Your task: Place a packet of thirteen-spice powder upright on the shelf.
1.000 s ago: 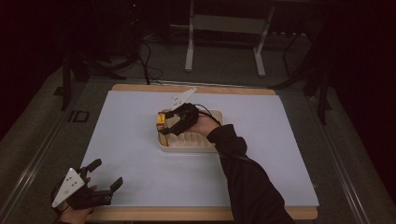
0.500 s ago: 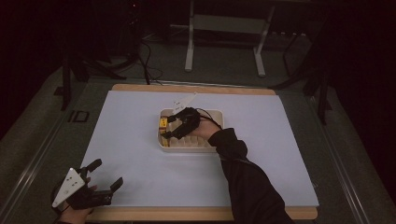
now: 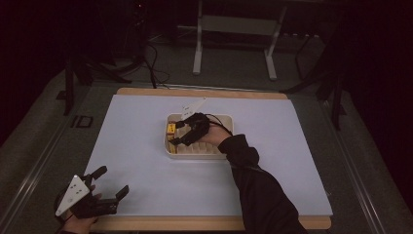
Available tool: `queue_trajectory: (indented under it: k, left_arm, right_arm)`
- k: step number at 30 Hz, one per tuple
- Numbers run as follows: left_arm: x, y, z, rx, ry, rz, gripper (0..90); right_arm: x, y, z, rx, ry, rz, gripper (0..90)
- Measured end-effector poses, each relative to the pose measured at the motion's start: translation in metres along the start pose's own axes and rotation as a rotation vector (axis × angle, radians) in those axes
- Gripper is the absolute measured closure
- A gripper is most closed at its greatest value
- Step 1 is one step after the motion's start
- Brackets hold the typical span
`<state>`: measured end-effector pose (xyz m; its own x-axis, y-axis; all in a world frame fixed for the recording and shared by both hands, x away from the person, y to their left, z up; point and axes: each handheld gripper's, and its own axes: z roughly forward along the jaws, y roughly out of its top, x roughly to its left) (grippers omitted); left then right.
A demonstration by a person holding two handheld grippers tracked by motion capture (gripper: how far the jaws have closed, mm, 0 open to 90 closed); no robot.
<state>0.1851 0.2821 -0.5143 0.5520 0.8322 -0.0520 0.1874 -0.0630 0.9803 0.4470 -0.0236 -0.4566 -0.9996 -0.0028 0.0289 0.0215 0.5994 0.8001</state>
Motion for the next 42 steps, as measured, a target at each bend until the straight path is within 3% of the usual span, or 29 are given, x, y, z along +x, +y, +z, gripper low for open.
queue_trajectory:
  k: [6,14,18,20,29,42]
  left_arm:
    - [0.0,0.0,0.001,0.002,-0.002,0.001,0.0]
    - [-0.001,0.0,0.002,0.002,-0.006,-0.001,0.0]
    - [0.0,0.0,0.002,0.001,-0.005,-0.001,0.0]
    - [0.0,0.0,0.002,0.001,-0.005,-0.001,0.0]
    - [0.0,0.0,0.002,0.003,-0.006,0.001,0.0]
    - [0.0,0.0,0.003,0.007,-0.004,0.001,0.0]
  right_arm:
    - [0.001,0.001,-0.001,0.023,0.005,0.002,27.5]
    - [0.001,0.001,-0.002,0.069,0.001,-0.005,15.5]
    - [0.0,0.002,-0.004,0.056,-0.003,0.003,11.6]
    - [0.002,0.001,-0.005,0.047,-0.026,0.001,11.1]
    - [0.002,-0.001,-0.009,0.017,-0.02,0.025,10.2]
    - [0.003,-0.005,-0.022,0.017,-0.071,0.031,12.3]
